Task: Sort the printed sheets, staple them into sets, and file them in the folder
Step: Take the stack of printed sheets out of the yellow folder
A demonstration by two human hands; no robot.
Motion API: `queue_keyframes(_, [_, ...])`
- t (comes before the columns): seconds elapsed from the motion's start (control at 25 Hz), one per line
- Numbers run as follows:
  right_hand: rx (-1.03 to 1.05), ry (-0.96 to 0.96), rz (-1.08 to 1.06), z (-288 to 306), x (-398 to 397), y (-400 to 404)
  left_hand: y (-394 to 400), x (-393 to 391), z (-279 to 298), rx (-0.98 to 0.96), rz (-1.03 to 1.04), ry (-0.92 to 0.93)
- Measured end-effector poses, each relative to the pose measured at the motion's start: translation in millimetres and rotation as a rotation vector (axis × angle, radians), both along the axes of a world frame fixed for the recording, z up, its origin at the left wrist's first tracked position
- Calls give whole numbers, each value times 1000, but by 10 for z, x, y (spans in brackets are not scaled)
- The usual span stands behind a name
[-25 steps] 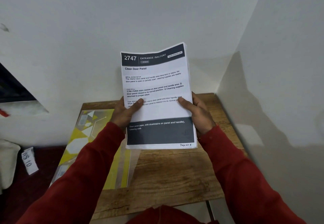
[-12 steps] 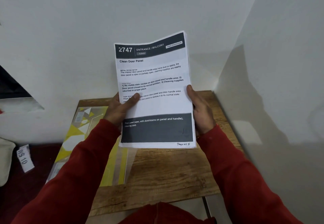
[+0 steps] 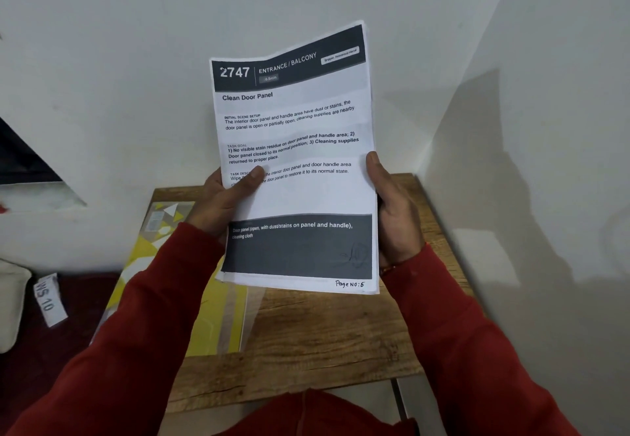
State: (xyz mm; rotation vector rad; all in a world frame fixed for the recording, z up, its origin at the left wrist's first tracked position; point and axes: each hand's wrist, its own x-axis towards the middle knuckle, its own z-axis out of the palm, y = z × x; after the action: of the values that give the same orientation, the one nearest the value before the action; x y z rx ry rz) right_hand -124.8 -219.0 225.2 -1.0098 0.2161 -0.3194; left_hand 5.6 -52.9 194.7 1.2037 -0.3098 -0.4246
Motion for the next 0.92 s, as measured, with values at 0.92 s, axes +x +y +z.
queue_keyframes(0.92, [7,-81,31,167,-178,185,293,24,291,167,-25,-125])
